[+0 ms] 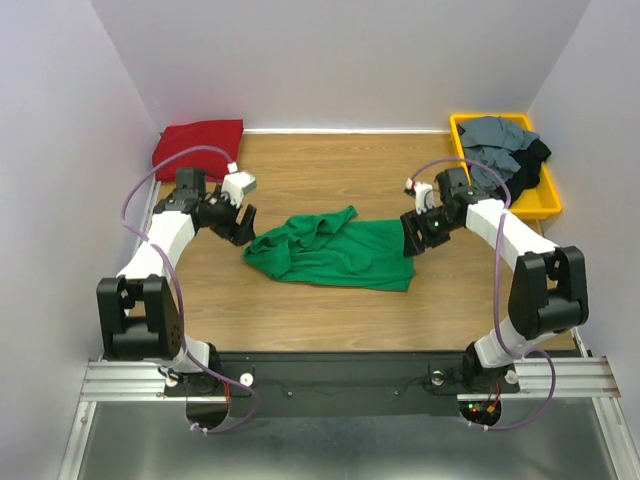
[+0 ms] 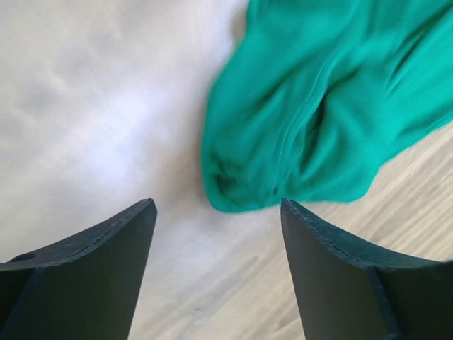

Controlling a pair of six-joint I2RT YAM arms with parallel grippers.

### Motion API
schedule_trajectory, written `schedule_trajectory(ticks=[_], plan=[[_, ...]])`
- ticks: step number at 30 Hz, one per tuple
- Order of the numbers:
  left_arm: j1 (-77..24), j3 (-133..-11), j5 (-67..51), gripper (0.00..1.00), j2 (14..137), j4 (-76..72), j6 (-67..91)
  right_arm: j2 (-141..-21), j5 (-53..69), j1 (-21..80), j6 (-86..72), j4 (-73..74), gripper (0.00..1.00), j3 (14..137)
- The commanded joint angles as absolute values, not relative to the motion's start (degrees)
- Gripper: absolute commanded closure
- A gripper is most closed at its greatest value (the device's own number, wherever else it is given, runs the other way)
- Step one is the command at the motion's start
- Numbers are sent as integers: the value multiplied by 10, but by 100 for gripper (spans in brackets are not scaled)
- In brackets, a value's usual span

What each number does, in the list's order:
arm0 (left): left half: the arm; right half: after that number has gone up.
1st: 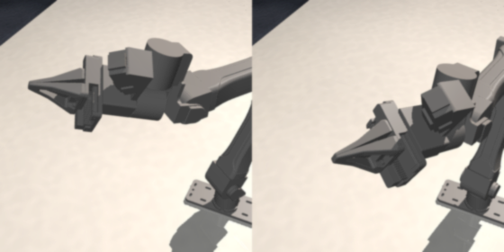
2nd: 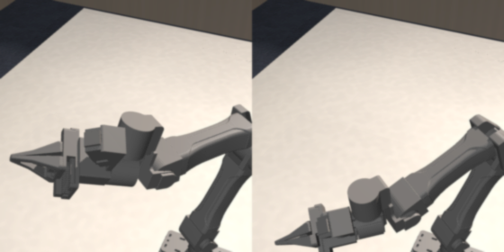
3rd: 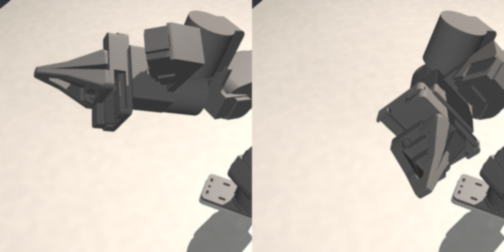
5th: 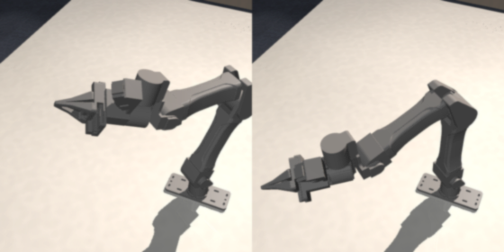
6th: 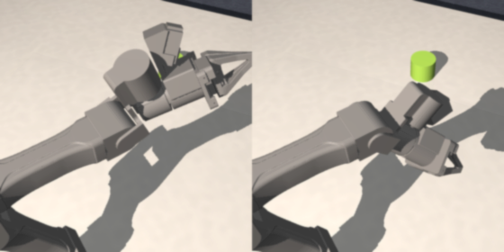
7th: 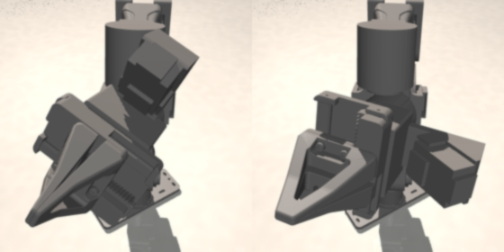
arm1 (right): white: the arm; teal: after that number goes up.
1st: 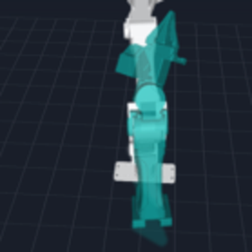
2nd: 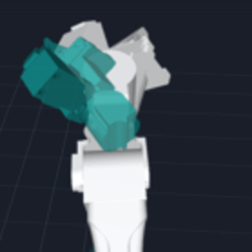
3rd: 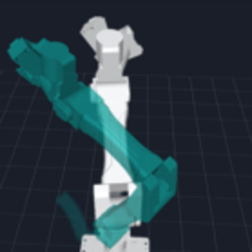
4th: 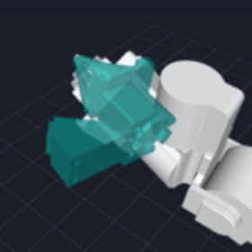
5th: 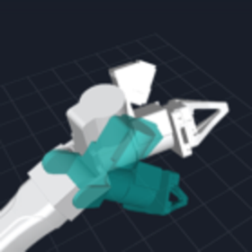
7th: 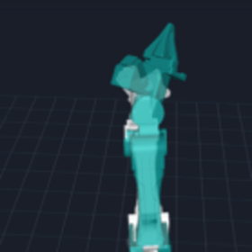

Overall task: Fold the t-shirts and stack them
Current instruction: Flatten the tshirt out

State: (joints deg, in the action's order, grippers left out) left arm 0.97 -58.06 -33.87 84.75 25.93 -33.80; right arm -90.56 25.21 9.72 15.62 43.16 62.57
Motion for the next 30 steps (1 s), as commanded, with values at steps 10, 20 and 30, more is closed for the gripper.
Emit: schedule_trajectory(ticks=[10, 20, 30], plan=[[-234, -759, -237, 16, 920, 144, -275, -1095, 186, 80, 106, 316, 32, 837], [-301, -824, -163, 26, 1072, 151, -287, -1195, 200, 81, 105, 308, 34, 876], [-190, -759, -200, 100, 970, 163, -275, -1144, 195, 73, 134, 308, 99, 792]])
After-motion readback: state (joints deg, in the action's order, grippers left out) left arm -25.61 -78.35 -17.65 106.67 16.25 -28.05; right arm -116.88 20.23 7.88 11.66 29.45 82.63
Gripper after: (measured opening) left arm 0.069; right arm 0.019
